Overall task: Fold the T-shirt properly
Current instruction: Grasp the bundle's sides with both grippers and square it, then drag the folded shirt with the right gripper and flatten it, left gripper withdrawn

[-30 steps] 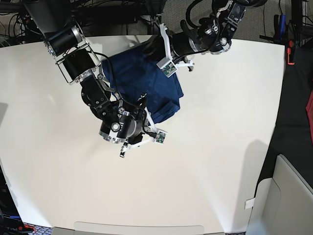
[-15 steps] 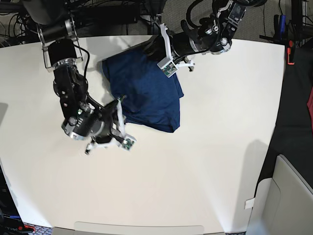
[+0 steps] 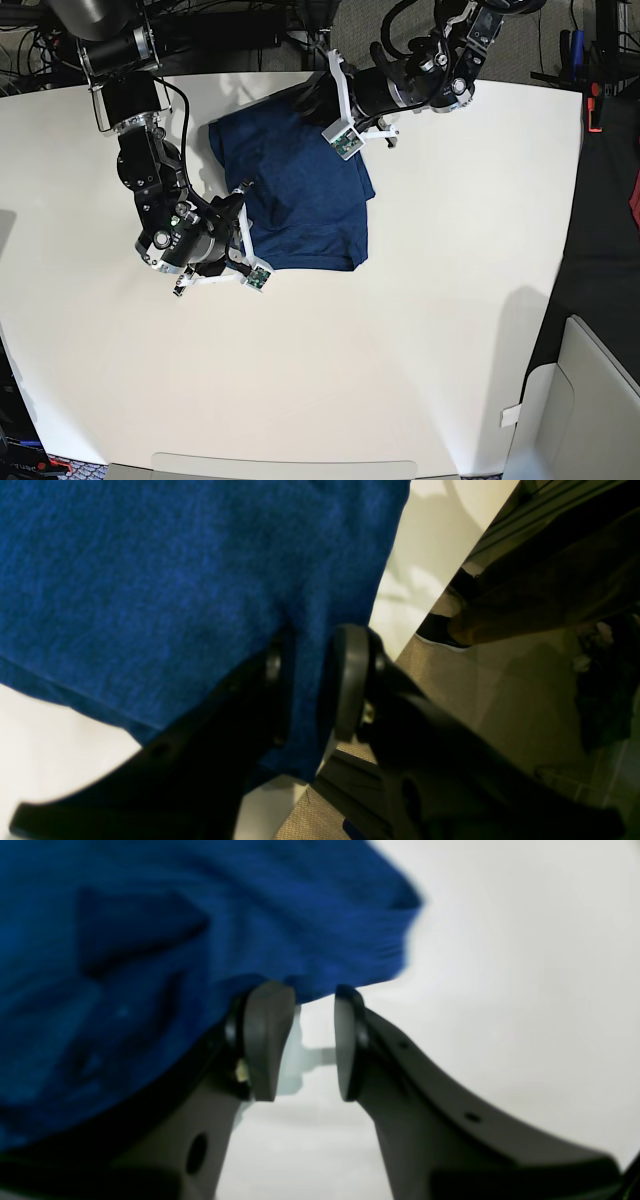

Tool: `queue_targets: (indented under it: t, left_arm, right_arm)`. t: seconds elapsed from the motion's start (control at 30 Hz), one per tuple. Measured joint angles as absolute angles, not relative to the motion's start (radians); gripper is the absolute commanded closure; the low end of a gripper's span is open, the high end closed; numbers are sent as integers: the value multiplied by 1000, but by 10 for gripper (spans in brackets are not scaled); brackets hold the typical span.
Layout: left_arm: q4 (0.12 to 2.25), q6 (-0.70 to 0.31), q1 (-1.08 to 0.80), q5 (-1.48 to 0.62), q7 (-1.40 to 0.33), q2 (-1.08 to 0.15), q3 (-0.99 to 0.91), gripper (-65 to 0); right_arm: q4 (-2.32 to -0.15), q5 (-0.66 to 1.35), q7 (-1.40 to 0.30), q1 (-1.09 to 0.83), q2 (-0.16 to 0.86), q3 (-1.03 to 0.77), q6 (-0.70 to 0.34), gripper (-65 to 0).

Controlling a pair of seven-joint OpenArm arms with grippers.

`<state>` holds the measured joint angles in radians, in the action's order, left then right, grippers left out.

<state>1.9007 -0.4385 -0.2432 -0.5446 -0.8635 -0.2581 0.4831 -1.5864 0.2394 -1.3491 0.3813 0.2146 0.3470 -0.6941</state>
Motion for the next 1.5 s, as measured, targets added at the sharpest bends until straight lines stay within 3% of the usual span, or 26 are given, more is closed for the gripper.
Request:
queue_targets:
  t: [0.3,0.63,0.97,1.5]
  left_arm:
    - [1988,-439,-255,-545,-865,-257,337,-122]
    - [1988,-439,-279,-545,-878,-257,54,-122]
    - [1987,-441,-279,-545,-878,-255,-51,-122]
    - [1987,-442,-280,-545,-877,-249,-54,-122]
  right_arm:
    - [-1713,623,-1403,338,213,350,-697,-171]
    - [-1684,785,-1405,282,214,491,-696,-171]
    - [-1522,783,-1361,266,210,530,-705,-171]
    - [-1264,437,-1083,437,218,505,-730,-171]
